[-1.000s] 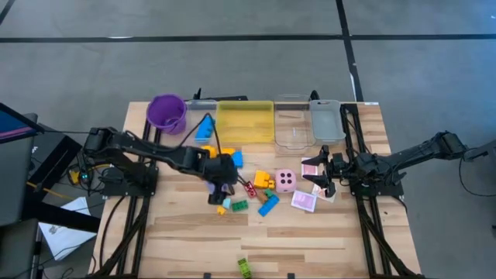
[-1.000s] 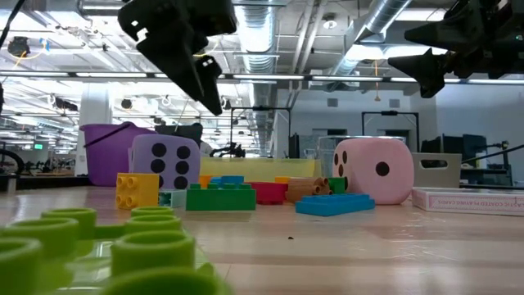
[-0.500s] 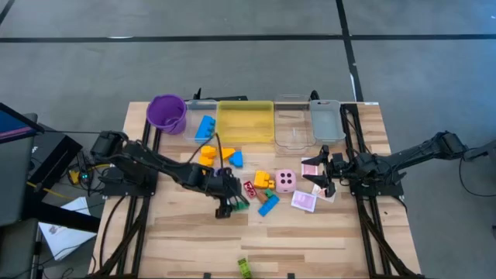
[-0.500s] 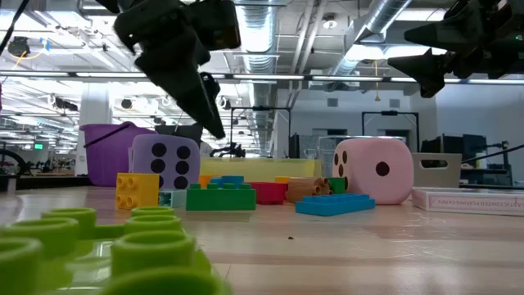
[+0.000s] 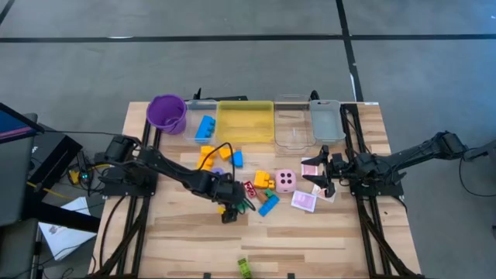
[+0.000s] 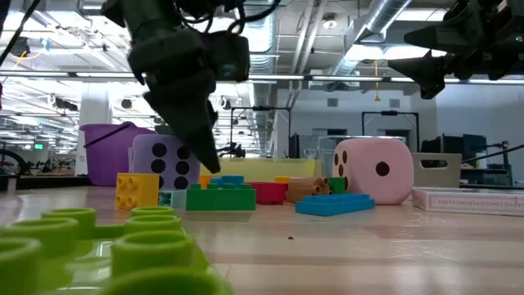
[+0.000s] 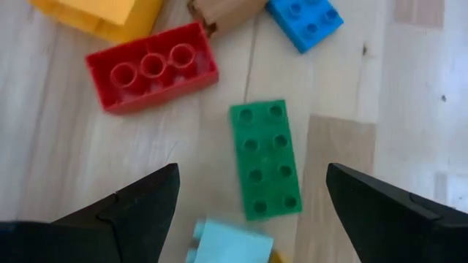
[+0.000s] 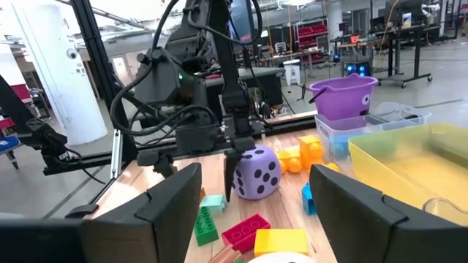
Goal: Pick & Place Toys
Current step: Put the small green game piece into the gray bin
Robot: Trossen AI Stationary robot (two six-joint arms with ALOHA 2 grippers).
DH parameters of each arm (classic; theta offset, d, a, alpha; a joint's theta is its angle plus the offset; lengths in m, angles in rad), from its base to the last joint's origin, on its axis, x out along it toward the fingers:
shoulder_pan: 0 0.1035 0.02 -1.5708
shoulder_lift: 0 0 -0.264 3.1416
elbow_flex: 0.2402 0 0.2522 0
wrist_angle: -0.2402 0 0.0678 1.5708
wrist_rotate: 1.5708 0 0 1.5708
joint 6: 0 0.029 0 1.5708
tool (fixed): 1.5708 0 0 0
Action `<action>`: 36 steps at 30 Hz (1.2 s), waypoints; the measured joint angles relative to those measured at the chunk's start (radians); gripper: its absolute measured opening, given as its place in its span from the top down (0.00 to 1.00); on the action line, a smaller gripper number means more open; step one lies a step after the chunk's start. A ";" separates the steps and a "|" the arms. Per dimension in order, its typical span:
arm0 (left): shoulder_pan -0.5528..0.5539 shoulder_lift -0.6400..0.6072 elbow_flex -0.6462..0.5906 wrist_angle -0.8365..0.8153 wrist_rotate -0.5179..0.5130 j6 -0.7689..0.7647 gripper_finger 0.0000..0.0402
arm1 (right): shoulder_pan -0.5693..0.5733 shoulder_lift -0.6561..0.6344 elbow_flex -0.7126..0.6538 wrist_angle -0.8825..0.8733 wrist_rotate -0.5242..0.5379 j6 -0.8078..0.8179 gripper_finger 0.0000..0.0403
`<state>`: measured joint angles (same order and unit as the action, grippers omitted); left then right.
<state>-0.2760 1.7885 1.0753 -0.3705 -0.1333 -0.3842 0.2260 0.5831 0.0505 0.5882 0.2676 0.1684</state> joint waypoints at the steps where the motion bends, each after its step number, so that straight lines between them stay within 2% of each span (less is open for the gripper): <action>1: 0.000 0.005 0.000 -0.005 -0.004 -0.003 0.16 | 0.000 0.000 0.000 -0.001 0.000 0.000 0.38; 11: -0.002 0.026 0.003 -0.011 -0.002 -0.008 0.16 | 0.000 0.000 0.000 -0.005 0.006 0.000 0.38; 26: -0.038 0.055 -0.002 -0.030 -0.071 -0.007 0.16 | 0.000 0.000 0.000 -0.007 0.006 0.000 0.38; 32: -0.046 0.053 -0.006 0.027 -0.087 0.064 0.16 | 0.000 0.000 0.000 -0.012 0.006 -0.001 0.38; 36: -0.046 0.053 -0.005 -0.003 -0.093 0.080 0.16 | 0.000 0.000 0.000 -0.014 0.006 0.000 0.38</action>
<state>-0.3221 1.8411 1.0706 -0.3740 -0.2265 -0.3044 0.2261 0.5835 0.0505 0.5743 0.2737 0.1680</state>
